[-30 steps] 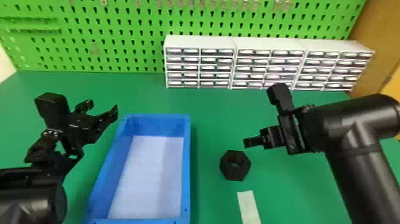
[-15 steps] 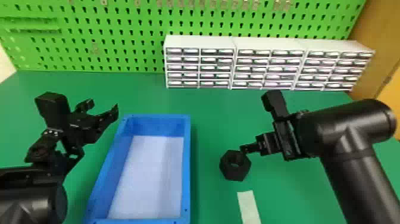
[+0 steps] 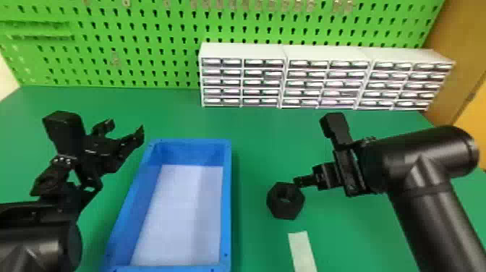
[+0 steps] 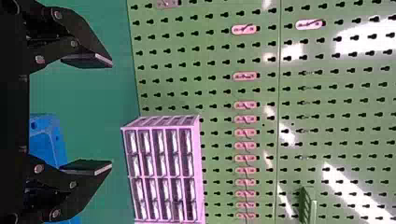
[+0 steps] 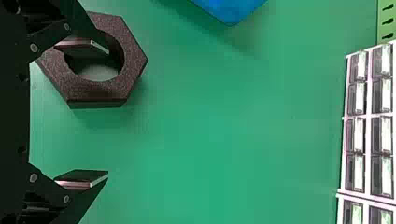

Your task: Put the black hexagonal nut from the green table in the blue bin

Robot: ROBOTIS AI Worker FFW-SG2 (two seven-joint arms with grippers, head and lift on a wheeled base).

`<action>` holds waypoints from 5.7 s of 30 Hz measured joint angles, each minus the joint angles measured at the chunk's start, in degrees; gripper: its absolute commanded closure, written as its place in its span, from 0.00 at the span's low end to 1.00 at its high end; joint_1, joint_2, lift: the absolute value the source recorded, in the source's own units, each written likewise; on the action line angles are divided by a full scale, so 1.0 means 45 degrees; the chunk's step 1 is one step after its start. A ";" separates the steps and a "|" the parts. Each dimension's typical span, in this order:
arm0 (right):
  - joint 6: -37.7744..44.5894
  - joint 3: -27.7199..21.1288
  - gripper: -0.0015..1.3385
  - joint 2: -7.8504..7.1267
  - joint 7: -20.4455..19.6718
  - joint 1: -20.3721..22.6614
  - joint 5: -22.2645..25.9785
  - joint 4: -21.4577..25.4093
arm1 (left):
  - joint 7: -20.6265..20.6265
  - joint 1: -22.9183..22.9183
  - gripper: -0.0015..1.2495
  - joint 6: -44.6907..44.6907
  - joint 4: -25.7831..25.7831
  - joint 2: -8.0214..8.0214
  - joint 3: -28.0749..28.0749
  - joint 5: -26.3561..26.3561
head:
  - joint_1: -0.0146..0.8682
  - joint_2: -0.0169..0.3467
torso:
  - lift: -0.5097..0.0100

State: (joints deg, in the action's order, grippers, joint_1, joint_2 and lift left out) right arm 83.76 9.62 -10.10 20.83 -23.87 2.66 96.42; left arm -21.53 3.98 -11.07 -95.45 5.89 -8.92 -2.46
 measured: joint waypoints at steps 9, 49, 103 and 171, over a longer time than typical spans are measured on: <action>-0.0623 -0.0162 0.26 0.0108 0.0000 0.0044 -0.0044 -0.0426 | 0.0000 -0.0003 0.38 0.0000 0.0000 0.0000 0.0020 0.0000 | 0.80 0.07 | 0.79; -0.1287 0.0244 0.26 0.0175 0.0000 0.0093 0.0267 -0.1363 | 0.0000 -0.0005 0.38 0.0000 0.0000 0.0000 0.0054 -0.0034 | 0.80 0.07 | 0.79; -0.1761 0.0268 0.26 0.0172 0.0000 0.0312 0.0268 -0.2092 | 0.0000 -0.0024 0.38 0.0000 -0.0001 0.0000 0.0087 -0.0065 | 0.80 0.07 | 0.79; -0.1867 0.0687 0.76 0.0175 0.0000 0.0248 -0.0091 -0.2109 | 0.0000 -0.0034 0.38 0.0000 -0.0003 0.0015 0.0088 -0.0117 | 0.80 0.07 | 0.79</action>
State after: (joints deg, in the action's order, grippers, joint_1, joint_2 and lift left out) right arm 75.36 12.72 -9.32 20.83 -22.75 2.25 86.94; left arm -21.53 3.83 -11.07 -95.47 5.96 -8.52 -2.99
